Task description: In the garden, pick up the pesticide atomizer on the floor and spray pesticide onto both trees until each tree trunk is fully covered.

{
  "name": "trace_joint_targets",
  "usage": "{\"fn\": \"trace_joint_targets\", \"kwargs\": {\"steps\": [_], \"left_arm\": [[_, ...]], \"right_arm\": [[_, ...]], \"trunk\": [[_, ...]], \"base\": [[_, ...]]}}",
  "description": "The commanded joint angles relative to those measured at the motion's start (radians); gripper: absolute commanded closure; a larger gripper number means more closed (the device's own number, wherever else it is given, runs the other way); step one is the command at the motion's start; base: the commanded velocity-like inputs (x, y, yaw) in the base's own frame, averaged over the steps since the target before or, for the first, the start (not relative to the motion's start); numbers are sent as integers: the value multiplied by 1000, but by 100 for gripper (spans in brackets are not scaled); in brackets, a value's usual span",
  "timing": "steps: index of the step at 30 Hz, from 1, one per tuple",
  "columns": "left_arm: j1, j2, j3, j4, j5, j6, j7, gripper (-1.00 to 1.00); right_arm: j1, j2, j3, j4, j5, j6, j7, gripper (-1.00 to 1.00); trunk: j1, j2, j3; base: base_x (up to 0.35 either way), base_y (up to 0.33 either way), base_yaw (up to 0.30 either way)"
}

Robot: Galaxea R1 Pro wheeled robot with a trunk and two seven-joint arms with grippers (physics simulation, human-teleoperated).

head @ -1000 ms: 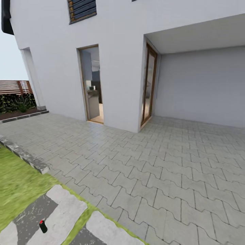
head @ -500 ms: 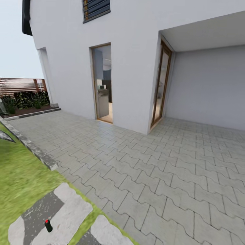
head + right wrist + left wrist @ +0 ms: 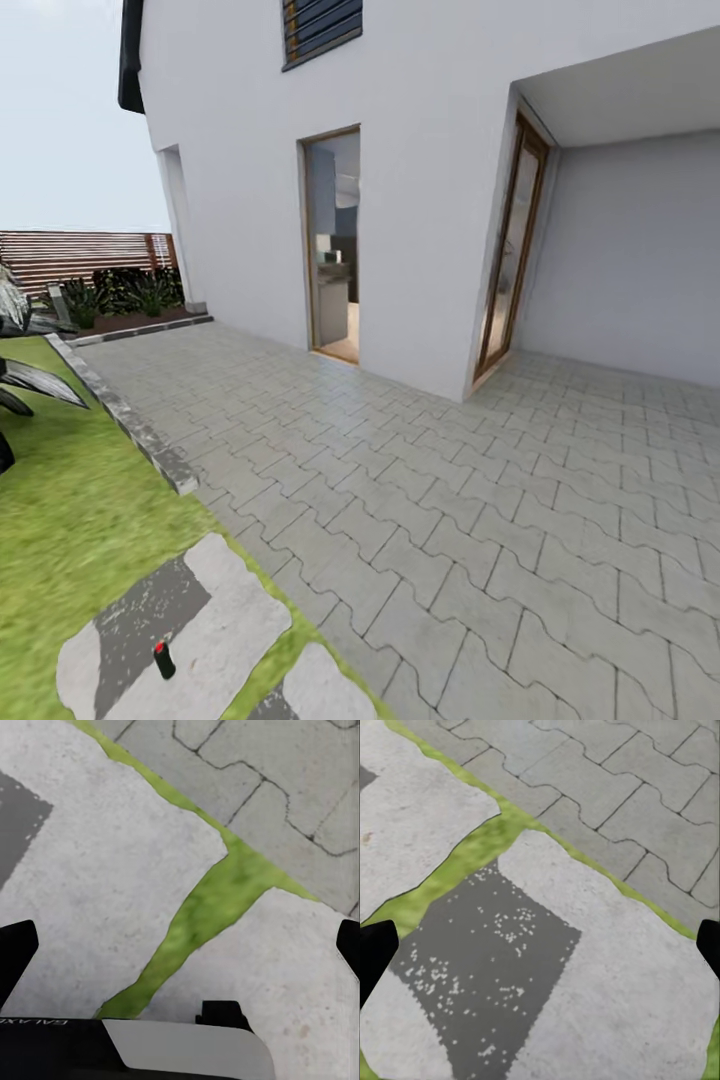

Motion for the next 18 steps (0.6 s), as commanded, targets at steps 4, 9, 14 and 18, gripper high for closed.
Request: {"fn": "trace_joint_targets", "kwargs": {"steps": [4, 9, 14, 18], "left_arm": [[0, 0, 0, -1, 0, -1, 0, -100], [0, 0, 0, -1, 1, -1, -1, -100], [0, 0, 0, -1, 1, -1, -1, -100], [0, 0, 0, -1, 1, -1, -1, -100]], "right_arm": [[-1, 0, 1, 1, 0, -3, 0, -100], [-1, 0, 1, 1, 1, -3, 0, -100], [-1, 0, 1, 1, 1, -3, 0, -100], [0, 0, 1, 1, 1, -3, 0, -100]], "trunk": [[0, -1, -1], [0, -1, -1], [0, -1, -1], [0, -1, -1]], "base": [[315, -26, 71], [114, -6, 233], [17, -1, 290], [3, 0, 298]]}}
